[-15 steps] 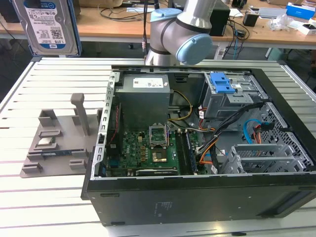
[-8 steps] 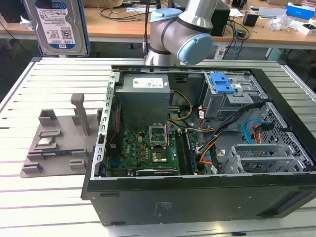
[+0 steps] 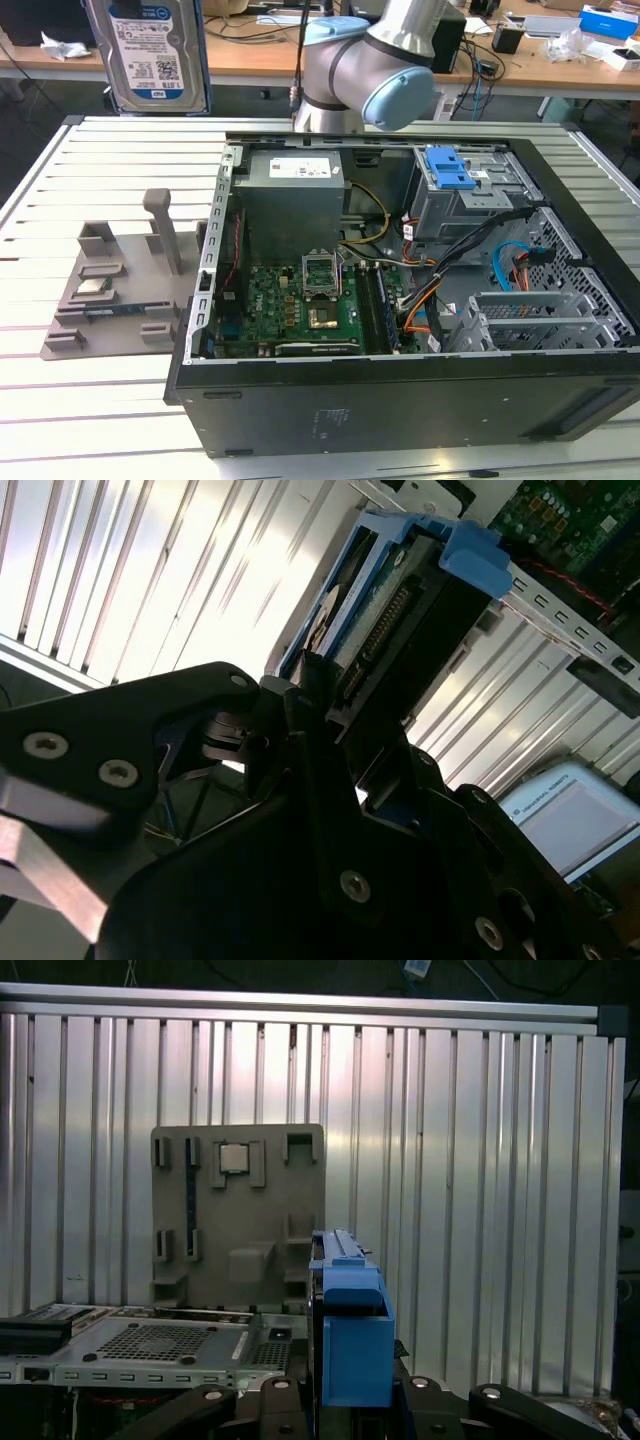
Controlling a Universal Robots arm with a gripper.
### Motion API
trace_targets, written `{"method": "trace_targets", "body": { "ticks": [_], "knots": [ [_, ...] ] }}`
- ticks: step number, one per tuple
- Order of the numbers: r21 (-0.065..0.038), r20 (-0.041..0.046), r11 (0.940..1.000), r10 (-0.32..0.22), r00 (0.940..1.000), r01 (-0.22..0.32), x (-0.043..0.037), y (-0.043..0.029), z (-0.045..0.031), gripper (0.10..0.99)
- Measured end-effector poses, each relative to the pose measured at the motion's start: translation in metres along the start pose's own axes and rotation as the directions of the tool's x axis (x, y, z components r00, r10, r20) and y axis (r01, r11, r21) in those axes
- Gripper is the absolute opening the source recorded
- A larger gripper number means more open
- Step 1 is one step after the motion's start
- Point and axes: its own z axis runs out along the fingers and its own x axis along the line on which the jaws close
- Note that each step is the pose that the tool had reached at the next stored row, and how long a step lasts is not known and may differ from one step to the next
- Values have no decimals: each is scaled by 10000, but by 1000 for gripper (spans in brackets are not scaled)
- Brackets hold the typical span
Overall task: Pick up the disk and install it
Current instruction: 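Pick up the disk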
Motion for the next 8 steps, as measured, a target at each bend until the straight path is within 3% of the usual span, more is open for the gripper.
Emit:
{"method": "trace_targets", "body": {
  "ticks": [8],
  "knots": [
    [0,1,10000,0,10000,0,6,-238,-1,365]
  ]
}}
